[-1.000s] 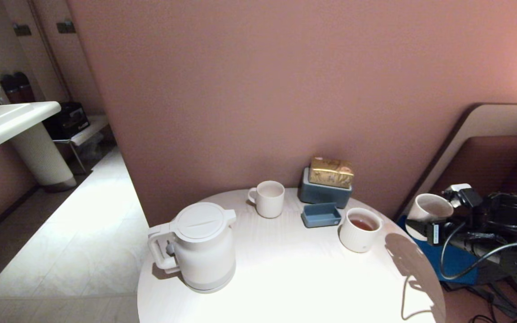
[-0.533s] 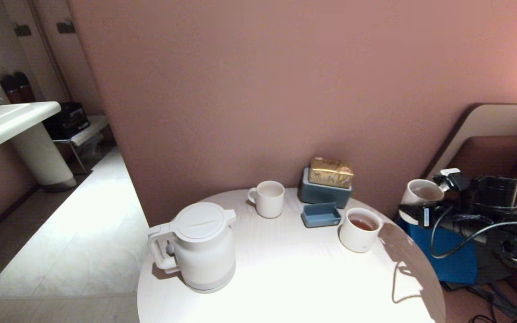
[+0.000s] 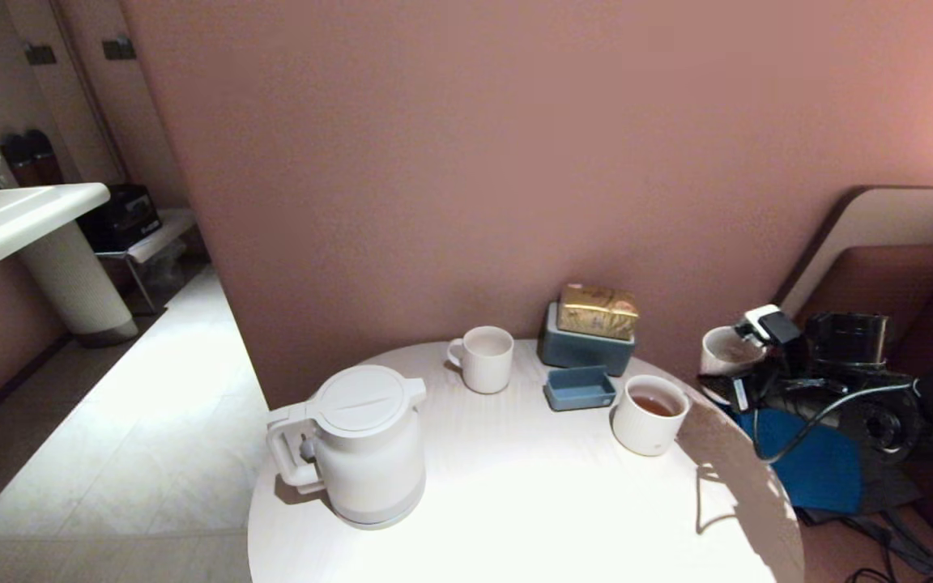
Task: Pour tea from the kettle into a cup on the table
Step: Pour water into another cup
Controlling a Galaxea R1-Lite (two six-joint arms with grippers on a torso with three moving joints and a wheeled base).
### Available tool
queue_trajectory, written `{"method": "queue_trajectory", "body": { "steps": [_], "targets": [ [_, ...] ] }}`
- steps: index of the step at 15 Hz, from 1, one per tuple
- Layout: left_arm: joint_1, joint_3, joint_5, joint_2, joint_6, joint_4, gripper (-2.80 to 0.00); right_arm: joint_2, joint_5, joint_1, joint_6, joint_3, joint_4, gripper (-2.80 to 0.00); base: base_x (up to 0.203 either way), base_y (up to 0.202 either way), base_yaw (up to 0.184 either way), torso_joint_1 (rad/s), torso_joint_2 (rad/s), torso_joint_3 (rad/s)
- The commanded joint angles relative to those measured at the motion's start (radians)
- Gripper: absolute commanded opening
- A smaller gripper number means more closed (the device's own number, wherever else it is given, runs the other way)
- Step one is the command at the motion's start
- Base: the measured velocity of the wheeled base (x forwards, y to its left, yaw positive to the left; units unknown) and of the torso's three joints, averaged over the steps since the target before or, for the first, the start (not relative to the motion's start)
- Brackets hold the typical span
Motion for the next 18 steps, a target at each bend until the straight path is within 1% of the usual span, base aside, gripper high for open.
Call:
{"method": "queue_trajectory", "body": {
  "steps": [1,4,6,12,18],
  "targets": [
    [0.001,0.0,0.0,0.0,0.0,0.0,-2.8,0.002,-0.015,0.021,-0.004,-0.03,0.025,-2.8,0.0,0.0,0.0,0.0,0.0,0.0],
    [0.001,-0.001,0.0,0.0,0.0,0.0,-2.8,-0.004,-0.04,0.05,-0.014,-0.08,0.046,-2.8,0.0,0.0,0.0,0.0,0.0,0.0],
    [0.001,0.0,0.0,0.0,0.0,0.0,-2.8,-0.004,-0.06,0.051,-0.077,-0.097,0.085,-2.8,0.0,0.0,0.0,0.0,0.0,0.0],
    [0.001,0.0,0.0,0.002,0.0,0.0,-2.8,0.015,-0.065,0.053,-0.184,-0.117,0.088,-2.8,0.0,0.0,0.0,0.0,0.0,0.0],
    [0.001,0.0,0.0,0.0,0.0,0.0,-2.8,0.02,-0.089,0.057,-0.374,-0.139,0.085,-2.8,0.0,0.0,0.0,0.0,0.0,0.0]
  ]
}}
